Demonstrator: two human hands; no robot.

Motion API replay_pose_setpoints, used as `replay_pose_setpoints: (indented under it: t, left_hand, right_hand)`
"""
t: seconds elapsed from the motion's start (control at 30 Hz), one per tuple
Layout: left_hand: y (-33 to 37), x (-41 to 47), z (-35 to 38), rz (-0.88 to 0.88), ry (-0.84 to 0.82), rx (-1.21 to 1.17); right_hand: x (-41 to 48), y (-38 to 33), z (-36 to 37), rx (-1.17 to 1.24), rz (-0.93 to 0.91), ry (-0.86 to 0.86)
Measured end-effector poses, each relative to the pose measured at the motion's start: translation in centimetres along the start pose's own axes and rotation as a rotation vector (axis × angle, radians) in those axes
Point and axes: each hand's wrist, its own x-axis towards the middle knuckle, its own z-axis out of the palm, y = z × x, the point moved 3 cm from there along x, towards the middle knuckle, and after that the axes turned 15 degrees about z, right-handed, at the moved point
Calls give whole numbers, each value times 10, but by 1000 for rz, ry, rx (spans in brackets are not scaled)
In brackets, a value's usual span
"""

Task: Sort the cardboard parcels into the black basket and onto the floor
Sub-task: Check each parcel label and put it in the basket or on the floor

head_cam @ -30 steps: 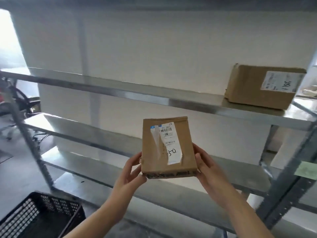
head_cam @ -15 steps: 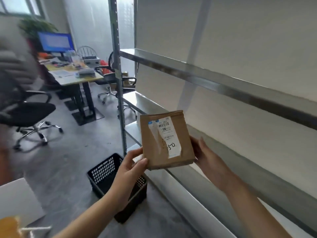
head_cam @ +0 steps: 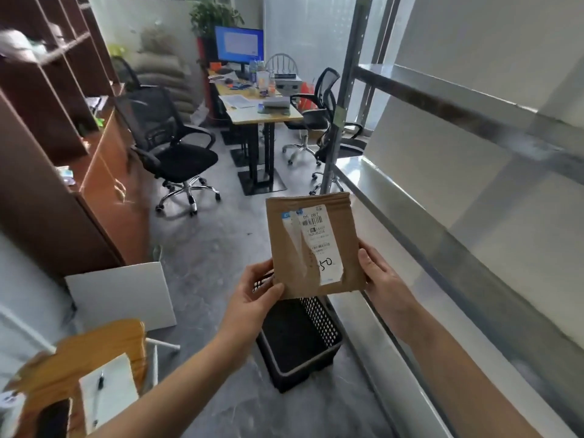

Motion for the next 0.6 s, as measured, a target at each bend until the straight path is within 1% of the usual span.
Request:
replay_pose_setpoints:
  t: [0.2,0.3,0.47,0.6]
  left_hand:
    - [-20,60,1,22,190,107]
    - [-23,88,7,30,276,205]
    - [-40,139,9,-7,363,297]
    - [-61,169,17,-50,378,338]
  right_hand:
    - [101,-3,-8,-19,66,-117]
    - [152,-15,-9,-39,75,-182]
    - [225,-29,-17,-96,87,-254]
    - [266,-30,-35,-91,116,-295]
